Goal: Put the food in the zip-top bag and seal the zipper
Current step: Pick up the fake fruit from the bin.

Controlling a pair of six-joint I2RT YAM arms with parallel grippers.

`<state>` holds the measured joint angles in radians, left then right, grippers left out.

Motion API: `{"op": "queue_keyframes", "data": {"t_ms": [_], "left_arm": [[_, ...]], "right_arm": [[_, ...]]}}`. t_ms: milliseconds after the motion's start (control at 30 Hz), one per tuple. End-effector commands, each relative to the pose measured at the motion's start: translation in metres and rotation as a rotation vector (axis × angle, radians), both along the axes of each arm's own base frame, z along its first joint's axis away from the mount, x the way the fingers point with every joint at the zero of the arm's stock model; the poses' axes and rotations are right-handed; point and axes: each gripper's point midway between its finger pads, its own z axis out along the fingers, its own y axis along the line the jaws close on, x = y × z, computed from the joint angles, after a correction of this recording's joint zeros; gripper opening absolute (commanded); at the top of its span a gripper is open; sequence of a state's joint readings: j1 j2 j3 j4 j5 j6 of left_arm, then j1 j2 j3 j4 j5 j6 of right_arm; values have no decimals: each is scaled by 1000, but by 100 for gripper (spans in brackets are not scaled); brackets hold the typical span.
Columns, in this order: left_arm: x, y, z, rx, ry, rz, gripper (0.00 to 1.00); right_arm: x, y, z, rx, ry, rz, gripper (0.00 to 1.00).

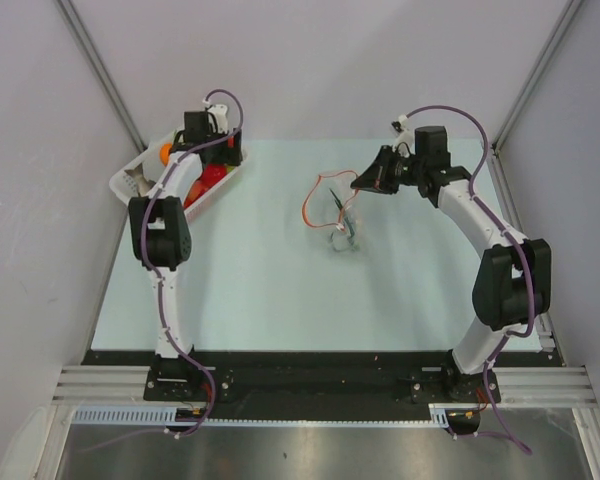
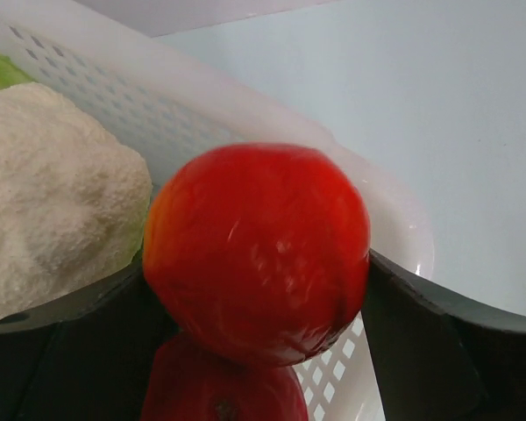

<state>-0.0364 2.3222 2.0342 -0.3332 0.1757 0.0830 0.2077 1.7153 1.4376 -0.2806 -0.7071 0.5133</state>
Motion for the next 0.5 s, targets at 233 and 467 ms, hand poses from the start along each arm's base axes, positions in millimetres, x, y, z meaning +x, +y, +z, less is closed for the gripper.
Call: {"op": "queue_keyframes", "data": {"t_ms": [233, 467], "left_arm": [[-18, -8, 117, -66, -208, -31, 56], [-51, -34, 198, -169, -333, -155, 44]], "right_arm": [[-1, 17, 26, 39, -72, 76, 0], [-11, 44, 57, 179, -53, 133, 0]]}}
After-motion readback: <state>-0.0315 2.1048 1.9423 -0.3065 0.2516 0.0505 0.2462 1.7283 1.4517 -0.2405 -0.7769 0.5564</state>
